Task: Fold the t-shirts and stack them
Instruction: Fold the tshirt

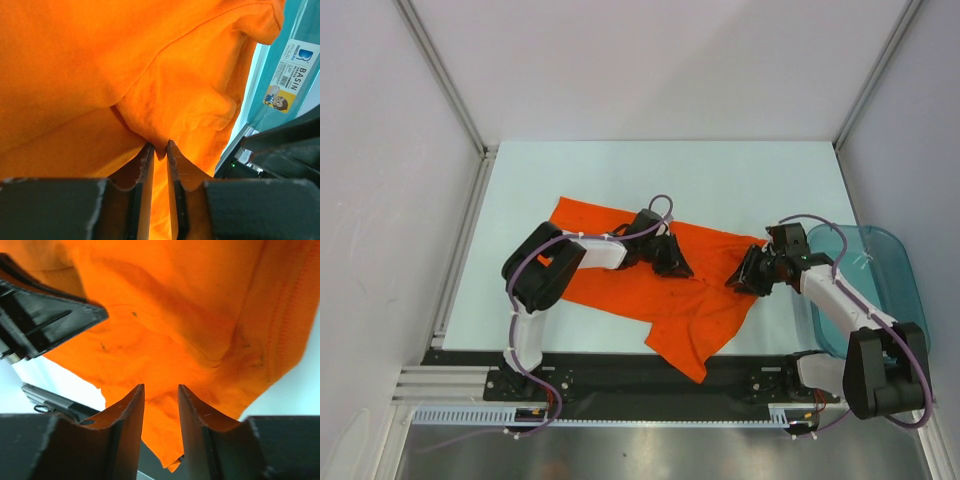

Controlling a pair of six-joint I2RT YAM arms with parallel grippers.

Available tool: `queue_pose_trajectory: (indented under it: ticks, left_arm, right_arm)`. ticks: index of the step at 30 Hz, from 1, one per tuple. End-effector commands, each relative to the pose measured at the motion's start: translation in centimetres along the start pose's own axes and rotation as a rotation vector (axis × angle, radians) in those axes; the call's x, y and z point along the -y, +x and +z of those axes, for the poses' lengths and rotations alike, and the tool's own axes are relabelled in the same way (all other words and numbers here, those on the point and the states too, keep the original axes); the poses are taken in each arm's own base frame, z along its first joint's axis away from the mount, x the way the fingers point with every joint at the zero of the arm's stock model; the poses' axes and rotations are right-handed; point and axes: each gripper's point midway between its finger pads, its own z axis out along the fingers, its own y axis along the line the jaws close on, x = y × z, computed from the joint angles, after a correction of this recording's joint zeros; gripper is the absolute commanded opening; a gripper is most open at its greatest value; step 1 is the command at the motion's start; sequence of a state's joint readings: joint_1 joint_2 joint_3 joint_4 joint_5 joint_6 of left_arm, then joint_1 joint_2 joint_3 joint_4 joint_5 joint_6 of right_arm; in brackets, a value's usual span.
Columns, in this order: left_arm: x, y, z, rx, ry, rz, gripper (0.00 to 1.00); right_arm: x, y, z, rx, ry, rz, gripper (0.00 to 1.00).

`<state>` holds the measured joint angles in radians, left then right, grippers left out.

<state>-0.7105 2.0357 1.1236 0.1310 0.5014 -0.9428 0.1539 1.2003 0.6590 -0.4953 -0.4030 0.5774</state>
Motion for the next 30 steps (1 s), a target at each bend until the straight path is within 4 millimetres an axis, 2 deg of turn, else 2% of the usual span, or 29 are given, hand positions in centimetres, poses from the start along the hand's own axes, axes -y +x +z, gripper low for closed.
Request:
queue_pose_trajectory:
  ticks: [1, 6, 9, 14, 24, 26, 30]
  left_arm:
    - [2.2, -0.5, -0.3, 0.015, 0.041, 0.030, 0.20]
    - [2.4, -0.5, -0.5, 0.005, 0.032, 0.038, 0.17]
    - [2.2, -0.4, -0.7, 0.002, 0.023, 0.038, 0.18]
    - [2.5, -0.7, -0.9, 0.003, 0.025, 0.048, 0.18]
    - [3.0, -1.1, -1.4, 0.003, 0.033, 0.045, 0.17]
    - [3.0, -1.2, -1.5, 0.001, 0.035, 0.045, 0.17]
    - [3.0, -1.1, -1.5, -0.001, 0.033, 0.048, 0.17]
  right_arm:
    - [1.5, -1.0, 0.7, 0.037, 0.055, 0.041, 0.37]
    - [3.1, -1.8, 1.0, 0.041, 0.084, 0.066, 0.37]
    - [4.2, -1.5, 1.1, 0.017, 0.118, 0.065, 0.41]
    - [3.3, -1.3, 1.5, 0.011, 0.052, 0.056, 0.41]
    - [4.1, -0.5, 2.7, -0.010, 0.054, 0.083, 0.40]
    - [3.6, -0.8, 2.9, -0.006, 0.025, 0.070, 0.38]
    - [3.4, -1.0, 2.9, -0.006, 0.024, 0.069, 0.23]
